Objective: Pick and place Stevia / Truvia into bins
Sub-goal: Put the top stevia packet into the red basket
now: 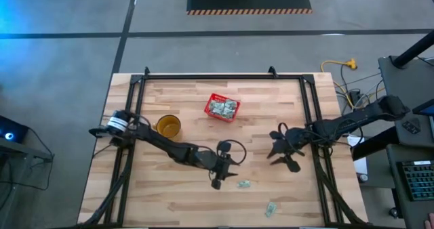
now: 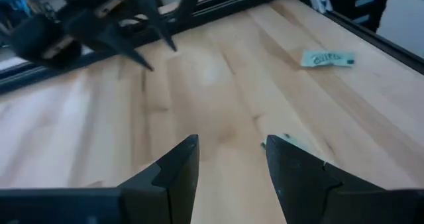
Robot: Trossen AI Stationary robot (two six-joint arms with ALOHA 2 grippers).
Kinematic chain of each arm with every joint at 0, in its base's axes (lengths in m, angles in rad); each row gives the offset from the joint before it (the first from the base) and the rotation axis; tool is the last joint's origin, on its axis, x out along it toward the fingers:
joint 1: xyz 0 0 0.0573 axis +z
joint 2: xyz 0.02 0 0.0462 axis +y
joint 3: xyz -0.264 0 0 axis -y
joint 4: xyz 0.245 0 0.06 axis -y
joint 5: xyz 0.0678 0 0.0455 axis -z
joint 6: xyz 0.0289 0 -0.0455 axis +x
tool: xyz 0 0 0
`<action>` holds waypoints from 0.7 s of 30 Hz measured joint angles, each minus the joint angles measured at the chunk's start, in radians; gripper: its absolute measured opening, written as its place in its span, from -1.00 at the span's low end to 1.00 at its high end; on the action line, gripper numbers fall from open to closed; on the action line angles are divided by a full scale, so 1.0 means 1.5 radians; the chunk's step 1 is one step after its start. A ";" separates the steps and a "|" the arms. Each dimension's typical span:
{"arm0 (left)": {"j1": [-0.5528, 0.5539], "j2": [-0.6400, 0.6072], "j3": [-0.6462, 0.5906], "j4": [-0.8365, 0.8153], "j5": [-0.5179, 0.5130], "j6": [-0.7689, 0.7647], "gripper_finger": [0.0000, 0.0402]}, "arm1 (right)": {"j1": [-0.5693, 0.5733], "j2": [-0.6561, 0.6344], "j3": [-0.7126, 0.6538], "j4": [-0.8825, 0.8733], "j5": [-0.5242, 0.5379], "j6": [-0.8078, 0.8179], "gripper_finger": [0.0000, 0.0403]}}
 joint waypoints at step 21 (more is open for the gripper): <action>-0.014 0.126 0.102 -0.033 0.121 -0.019 -0.20 | 0.008 0.000 -0.021 0.026 0.029 0.019 -0.34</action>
